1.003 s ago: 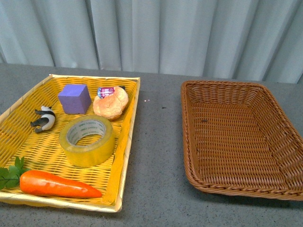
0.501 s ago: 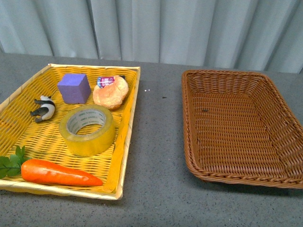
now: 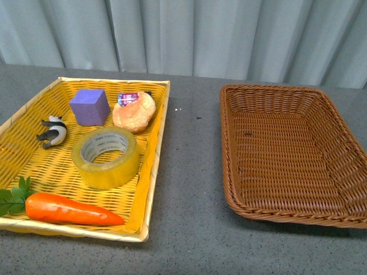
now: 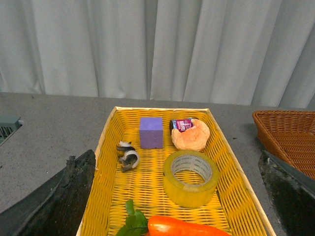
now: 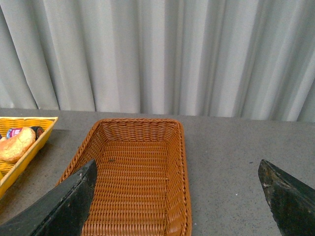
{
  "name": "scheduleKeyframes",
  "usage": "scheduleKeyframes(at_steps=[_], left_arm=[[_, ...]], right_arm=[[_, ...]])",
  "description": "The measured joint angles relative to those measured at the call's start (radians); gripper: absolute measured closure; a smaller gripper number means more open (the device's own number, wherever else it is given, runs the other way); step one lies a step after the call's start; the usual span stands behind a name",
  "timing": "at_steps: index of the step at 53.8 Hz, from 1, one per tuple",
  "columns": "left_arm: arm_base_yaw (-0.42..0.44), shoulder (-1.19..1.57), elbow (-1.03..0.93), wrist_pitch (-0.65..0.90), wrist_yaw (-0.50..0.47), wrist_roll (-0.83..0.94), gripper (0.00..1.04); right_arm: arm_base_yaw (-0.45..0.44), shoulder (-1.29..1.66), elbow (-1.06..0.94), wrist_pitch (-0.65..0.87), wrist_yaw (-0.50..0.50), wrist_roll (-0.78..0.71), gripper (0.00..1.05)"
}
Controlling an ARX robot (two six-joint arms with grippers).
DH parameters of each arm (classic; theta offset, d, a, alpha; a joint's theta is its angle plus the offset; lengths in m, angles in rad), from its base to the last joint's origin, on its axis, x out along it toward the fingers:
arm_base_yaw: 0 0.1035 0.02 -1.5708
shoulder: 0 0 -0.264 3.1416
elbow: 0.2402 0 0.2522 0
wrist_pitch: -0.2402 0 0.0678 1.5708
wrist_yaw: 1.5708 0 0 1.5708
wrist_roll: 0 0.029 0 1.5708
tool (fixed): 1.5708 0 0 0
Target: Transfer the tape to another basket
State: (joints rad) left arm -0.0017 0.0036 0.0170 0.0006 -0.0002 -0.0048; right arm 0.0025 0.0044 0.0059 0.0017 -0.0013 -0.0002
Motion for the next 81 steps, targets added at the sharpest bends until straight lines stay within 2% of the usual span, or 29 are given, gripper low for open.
scheduleKeyframes(at_steps=[52, 54, 55, 57, 60, 67, 74, 81], left_arm=[[0.0, 0.0, 0.0, 0.0, 0.0, 0.0, 0.07], [-0.018, 0.02, 0.014, -0.046, -0.061, -0.029, 0.07], [-0.032, 0.063, 0.039, -0.109, -0.119, -0.062, 0.07], [-0.035, 0.125, 0.056, -0.133, -0.15, -0.093, 0.07], [-0.022, 0.229, 0.063, -0.105, -0.141, -0.114, 0.07], [0.015, 0.493, 0.101, 0.094, -0.099, -0.135, 0.07], [0.013, 0.928, 0.256, 0.333, -0.061, -0.201, 0.07], [-0.005, 1.214, 0.369, 0.357, -0.062, -0.223, 0.07]], right_arm=[[0.0, 0.0, 0.0, 0.0, 0.0, 0.0, 0.09], [0.0, 0.0, 0.0, 0.0, 0.0, 0.0, 0.09], [0.0, 0.0, 0.0, 0.0, 0.0, 0.0, 0.09], [0.0, 0.0, 0.0, 0.0, 0.0, 0.0, 0.09], [0.0, -0.001, 0.0, 0.0, 0.0, 0.0, 0.09], [0.0, -0.001, 0.0, 0.0, 0.0, 0.0, 0.09], [0.0, -0.001, 0.0, 0.0, 0.0, 0.0, 0.09], [0.0, -0.001, 0.0, 0.0, 0.0, 0.0, 0.09]])
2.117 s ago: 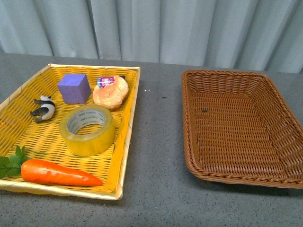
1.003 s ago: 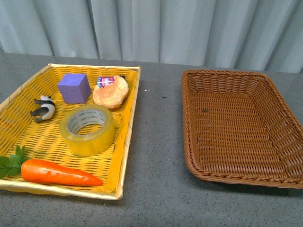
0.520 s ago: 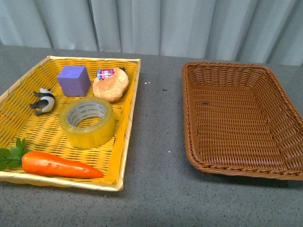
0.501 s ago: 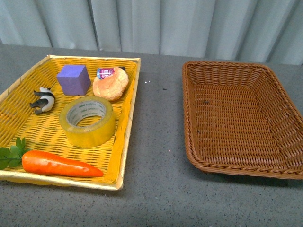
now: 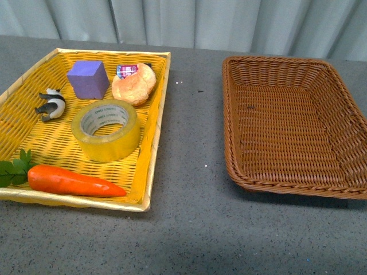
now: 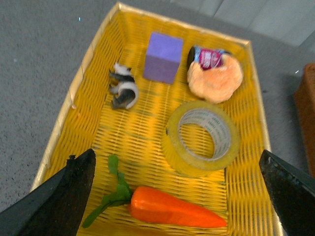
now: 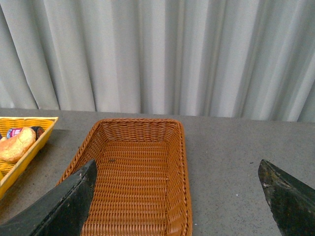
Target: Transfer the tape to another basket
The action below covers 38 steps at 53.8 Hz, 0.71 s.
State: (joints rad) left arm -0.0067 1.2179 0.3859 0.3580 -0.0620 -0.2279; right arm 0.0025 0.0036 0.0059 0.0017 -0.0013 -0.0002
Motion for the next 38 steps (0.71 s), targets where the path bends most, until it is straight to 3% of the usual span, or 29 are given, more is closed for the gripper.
scheduleKeyframes(at_steps=[9, 24, 38], left_arm=[[-0.003, 0.38, 0.189, -0.004, -0.016, -0.006, 0.07], [-0.045, 0.594, 0.38, -0.15, -0.066, -0.062, 0.07], [-0.072, 0.708, 0.482, -0.187, -0.071, -0.096, 0.07]], right_arm=[[0.0, 0.0, 0.0, 0.0, 0.0, 0.0, 0.09], [0.0, 0.0, 0.0, 0.0, 0.0, 0.0, 0.09], [0.0, 0.0, 0.0, 0.0, 0.0, 0.0, 0.09]])
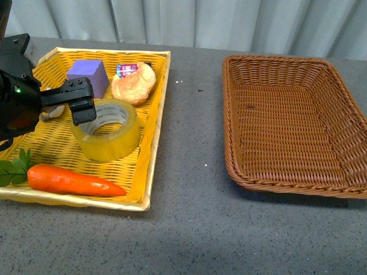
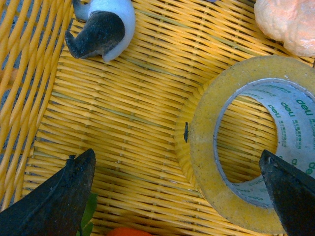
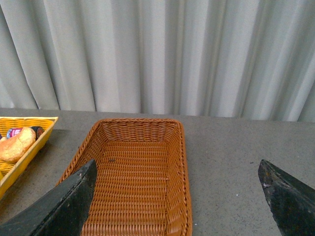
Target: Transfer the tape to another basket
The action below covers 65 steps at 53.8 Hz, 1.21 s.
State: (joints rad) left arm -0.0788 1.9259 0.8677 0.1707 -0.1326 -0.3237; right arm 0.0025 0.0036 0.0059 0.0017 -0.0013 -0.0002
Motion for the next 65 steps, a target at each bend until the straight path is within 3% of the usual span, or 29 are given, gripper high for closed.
scheduleKeyframes(at_steps=[27, 34, 52, 56, 65], left_arm=[[-0.005, 0.106, 0.079, -0.029, -0.023, -0.039, 0.08], [-0.004, 0.107, 0.084, -0.032, -0.023, -0.044, 0.36], [-0.013, 0.103, 0.098, -0.04, -0.006, -0.056, 0.85], [-0.021, 0.097, 0.098, -0.04, -0.007, -0.057, 0.9], [-0.037, 0.072, 0.098, -0.043, -0.011, -0.056, 0.9]], right_arm=[[0.0, 0.0, 0.0, 0.0, 0.0, 0.0, 0.09], [0.0, 0.0, 0.0, 0.0, 0.0, 0.0, 0.09], [0.0, 0.0, 0.0, 0.0, 0.0, 0.0, 0.09], [0.0, 0.0, 0.0, 0.0, 0.0, 0.0, 0.09], [0.0, 0.0, 0.0, 0.0, 0.0, 0.0, 0.09]])
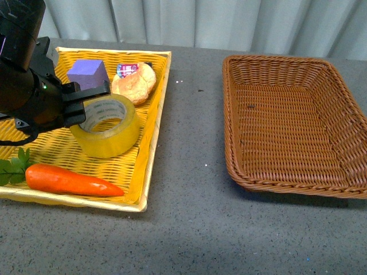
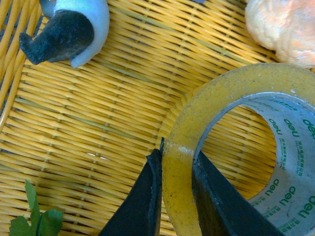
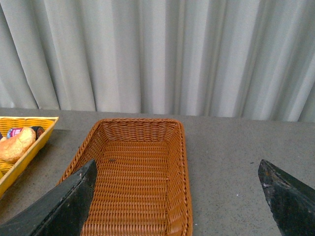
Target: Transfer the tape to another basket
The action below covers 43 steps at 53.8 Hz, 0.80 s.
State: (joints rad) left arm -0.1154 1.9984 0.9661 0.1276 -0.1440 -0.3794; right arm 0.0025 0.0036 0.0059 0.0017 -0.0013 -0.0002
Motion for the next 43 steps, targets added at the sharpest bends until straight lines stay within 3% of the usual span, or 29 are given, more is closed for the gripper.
scheduleKeyframes(at_steps=[10, 21, 32, 43], left_arm=[[-0.015, -0.06, 0.0, -0.004, 0.024, 0.043, 0.9], [-0.072, -0.175, -0.003, 0.082, 0.093, 0.272, 0.91], [-0.18, -0.203, 0.072, 0.05, 0.235, 0.515, 0.91], [-0.302, -0.143, 0.196, -0.082, 0.404, 0.747, 0.91]], right_arm=[[0.0, 0.0, 0.0, 0.0, 0.0, 0.0, 0.09], [0.0, 0.0, 0.0, 0.0, 0.0, 0.0, 0.09], [0.0, 0.0, 0.0, 0.0, 0.0, 0.0, 0.09], [0.0, 0.0, 0.0, 0.0, 0.0, 0.0, 0.09]])
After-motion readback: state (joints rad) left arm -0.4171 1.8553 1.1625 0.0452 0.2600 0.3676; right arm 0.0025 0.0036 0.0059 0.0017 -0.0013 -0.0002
